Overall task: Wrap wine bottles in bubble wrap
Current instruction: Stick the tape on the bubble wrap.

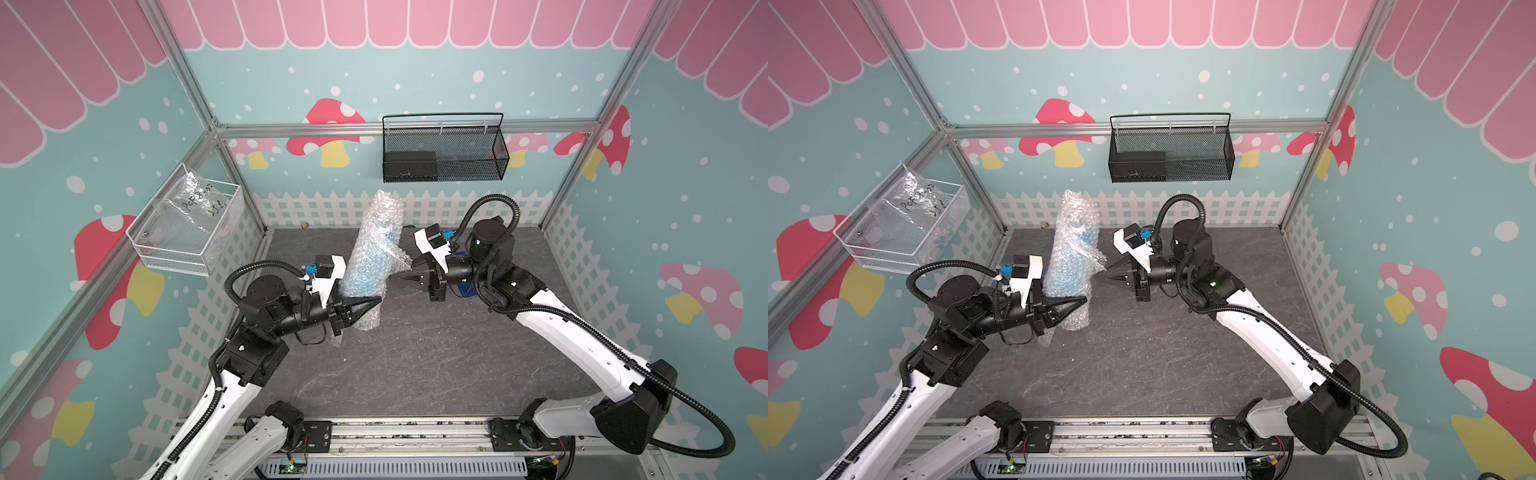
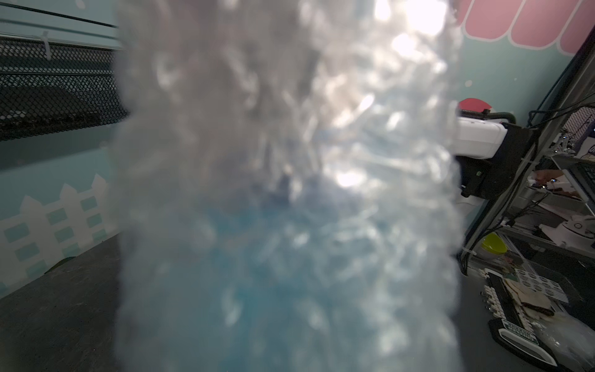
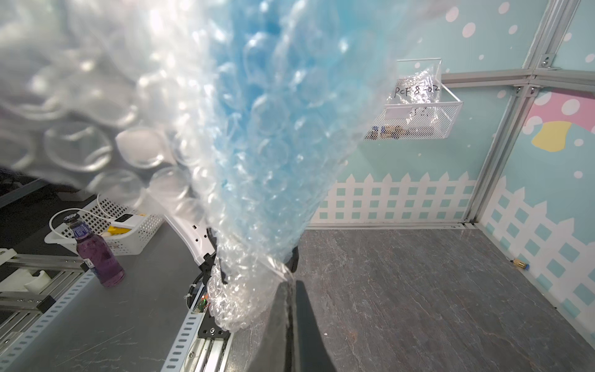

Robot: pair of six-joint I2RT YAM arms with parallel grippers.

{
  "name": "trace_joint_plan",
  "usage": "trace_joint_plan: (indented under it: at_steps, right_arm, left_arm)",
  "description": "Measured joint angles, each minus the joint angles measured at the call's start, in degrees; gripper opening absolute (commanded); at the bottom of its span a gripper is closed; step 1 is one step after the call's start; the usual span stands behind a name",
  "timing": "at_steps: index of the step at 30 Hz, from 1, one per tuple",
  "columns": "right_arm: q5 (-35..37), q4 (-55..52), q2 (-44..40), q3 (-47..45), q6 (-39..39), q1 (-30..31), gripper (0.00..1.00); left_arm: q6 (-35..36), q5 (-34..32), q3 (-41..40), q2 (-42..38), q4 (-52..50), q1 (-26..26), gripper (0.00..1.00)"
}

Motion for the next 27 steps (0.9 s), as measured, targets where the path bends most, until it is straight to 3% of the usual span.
trace_joint_plan:
  at_steps: [9,17,27]
  right_arm:
    - [-1.51,1.57,1.38,0.48,0.33,-0.02,0.0]
    - [-0.72,2.54,1.88,0.79,1.66,-0.26,0.17]
    - [-0.02,3.85,2.51,0.85,4.13,-0.48,0.23]
  left_arm:
    - [-5.25,4.94,-0.74,2.93,5.31,0.04,0.0]
    - [-5.95,7.96,-0.74,4.02,7.78,-1.77,0.0]
    - [-5.92,10.1,-0.74,4.37,9.62,-2.78,0.0]
